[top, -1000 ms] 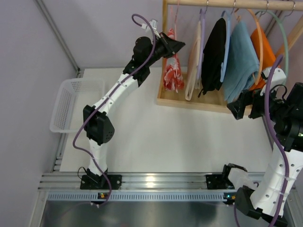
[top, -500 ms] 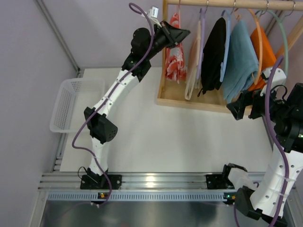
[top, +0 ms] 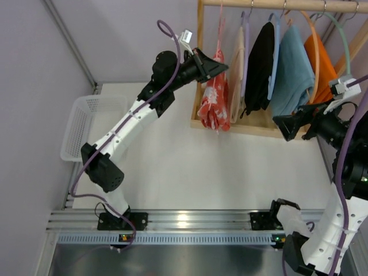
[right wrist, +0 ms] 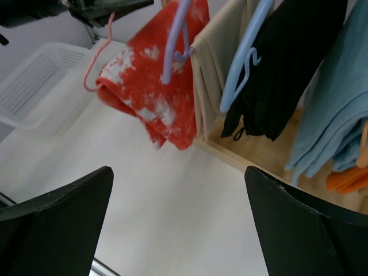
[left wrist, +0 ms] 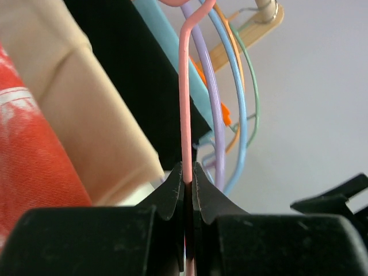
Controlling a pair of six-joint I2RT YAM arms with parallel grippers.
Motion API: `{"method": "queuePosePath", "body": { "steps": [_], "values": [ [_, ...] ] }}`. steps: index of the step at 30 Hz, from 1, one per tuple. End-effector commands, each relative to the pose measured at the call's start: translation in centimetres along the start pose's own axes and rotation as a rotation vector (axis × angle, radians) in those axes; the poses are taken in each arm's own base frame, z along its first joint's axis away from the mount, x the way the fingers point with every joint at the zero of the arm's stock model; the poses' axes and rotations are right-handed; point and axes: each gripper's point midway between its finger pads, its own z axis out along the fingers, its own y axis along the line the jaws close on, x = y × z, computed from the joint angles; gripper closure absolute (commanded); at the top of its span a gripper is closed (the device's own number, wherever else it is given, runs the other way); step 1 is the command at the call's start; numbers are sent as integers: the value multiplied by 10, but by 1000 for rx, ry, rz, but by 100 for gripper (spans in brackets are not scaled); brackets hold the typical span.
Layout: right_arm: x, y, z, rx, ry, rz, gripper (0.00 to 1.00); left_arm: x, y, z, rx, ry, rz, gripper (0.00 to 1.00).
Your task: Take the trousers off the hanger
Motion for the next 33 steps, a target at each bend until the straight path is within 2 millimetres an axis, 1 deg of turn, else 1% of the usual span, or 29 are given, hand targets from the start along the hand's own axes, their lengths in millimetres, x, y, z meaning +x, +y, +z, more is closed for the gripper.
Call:
{"method": "queuePosePath", "body": {
  "steps": [1,2,3,4,5,7,8,9,10,11,12,13,14,15,16,17,18,19,20,21,22,23,24,26,27,29,30,32,33],
  "values": [
    [-40,17,5,-111,-143,60,1,-53,-133,-71,317,-161,93,100],
    [-54,20,6,-139,-187,49,1,-47,-134,-76,319,-143,77,100],
    [-63,21,8,-159,-211,65,1,-42,-138,-88,322,-135,83,100],
    [-71,25,9,-185,-224,142,1,-39,-139,-93,321,-129,90,100],
    [-87,27,8,-207,-279,117,1,-39,-141,-99,315,-135,105,100],
    [-100,28,14,-243,-293,198,1,-38,-145,-115,290,-141,119,100],
    [-113,29,13,-239,-331,195,0,-40,-144,-119,273,-158,126,100],
    [-117,28,22,-259,-322,226,1,-37,-137,-122,251,-159,124,100],
    [-122,30,25,-265,-327,249,1,-39,-143,-132,249,-170,128,100],
    [-133,28,27,-240,-358,255,1,-39,-142,-135,237,-177,129,100],
    [-132,39,41,-294,-330,281,1,-37,-135,-136,215,-181,122,100],
    [-135,46,47,-321,-325,299,0,-39,-138,-144,206,-195,122,100],
    [-139,48,54,-326,-327,323,1,-38,-136,-148,197,-200,121,100],
    [-136,66,69,-398,-289,349,1,-33,-127,-149,172,-199,118,100],
    [-138,71,76,-400,-292,365,1,-29,-124,-155,162,-200,133,100],
    [-139,76,82,-411,-284,368,1,-32,-128,-160,165,-211,142,100],
    [-132,94,97,-457,-242,373,1,-27,-118,-161,140,-206,145,100],
    [-133,99,105,-456,-239,377,2,-26,-117,-164,138,-208,156,100],
    [-139,108,105,-476,-248,367,3,-22,-116,-168,134,-207,169,100],
    [-133,130,117,-528,-213,361,3,-22,-115,-170,130,-209,175,100],
    [-134,140,121,-549,-211,341,3,-20,-116,-172,137,-203,182,100],
    [-135,149,131,-563,-204,338,4,-18,-113,-174,130,-203,190,100],
    [-133,168,132,-614,-187,335,5,-18,-113,-175,129,-204,190,100],
    [-137,184,135,-659,-191,334,8,-15,-108,-176,117,-203,194,100],
    [-130,200,140,-696,-164,334,8,-15,-109,-178,120,-205,192,100],
    [-124,215,144,-724,-143,337,9,-12,-107,-180,117,-200,188,100],
    [-116,228,146,-751,-115,341,9,-12,-109,-183,123,-203,190,100],
    [-104,239,156,-764,-72,358,9,-12,-107,-184,116,-206,194,100],
    [-100,244,157,-771,-53,377,10,-12,-107,-186,115,-209,198,100]
  ]
}}
